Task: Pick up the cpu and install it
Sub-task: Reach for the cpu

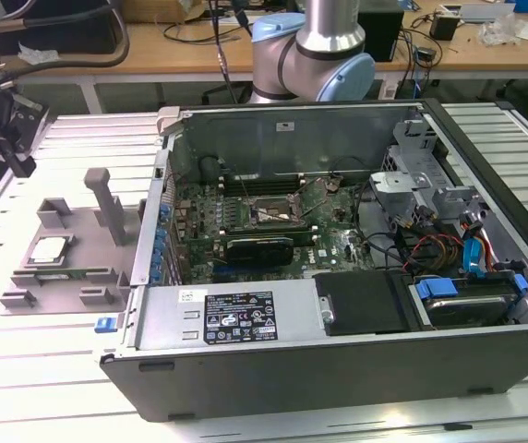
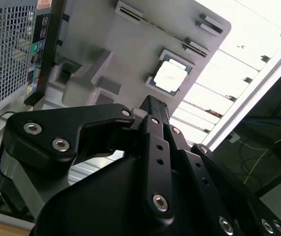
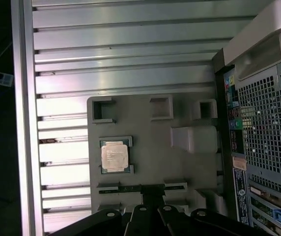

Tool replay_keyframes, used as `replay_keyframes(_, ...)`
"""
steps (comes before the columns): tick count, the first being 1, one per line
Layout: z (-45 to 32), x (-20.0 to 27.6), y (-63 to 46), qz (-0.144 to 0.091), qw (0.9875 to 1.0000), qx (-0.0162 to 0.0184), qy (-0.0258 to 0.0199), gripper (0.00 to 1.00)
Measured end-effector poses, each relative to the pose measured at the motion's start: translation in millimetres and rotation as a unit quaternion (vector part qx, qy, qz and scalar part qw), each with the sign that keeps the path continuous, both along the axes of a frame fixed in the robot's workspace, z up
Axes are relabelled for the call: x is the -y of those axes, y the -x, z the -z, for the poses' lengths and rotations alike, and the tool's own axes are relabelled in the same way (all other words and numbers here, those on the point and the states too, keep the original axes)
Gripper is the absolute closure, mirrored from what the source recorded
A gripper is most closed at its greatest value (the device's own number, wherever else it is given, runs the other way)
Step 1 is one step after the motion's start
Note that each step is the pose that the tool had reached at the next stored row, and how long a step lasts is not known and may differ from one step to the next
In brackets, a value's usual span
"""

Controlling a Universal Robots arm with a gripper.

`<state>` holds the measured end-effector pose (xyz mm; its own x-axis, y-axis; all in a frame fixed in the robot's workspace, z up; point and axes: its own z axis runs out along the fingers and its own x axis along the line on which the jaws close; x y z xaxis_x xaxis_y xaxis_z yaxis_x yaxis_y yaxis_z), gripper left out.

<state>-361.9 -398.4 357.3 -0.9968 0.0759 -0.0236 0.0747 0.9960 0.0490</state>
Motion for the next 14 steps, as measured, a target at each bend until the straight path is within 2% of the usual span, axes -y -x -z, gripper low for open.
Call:
replay_keyframes(4, 4.0, 0.0, 4.7, 0.000, 1.0000, 0.0000, 0.0000, 0.89)
replay_keyframes(8, 11.5, -1.1, 11.8, 0.000, 1.0000, 0.0000, 0.0000, 0.89)
replay_keyframes(14, 22.4, -7.3, 15.5, 0.000, 1.0000, 0.0000, 0.0000, 0.89)
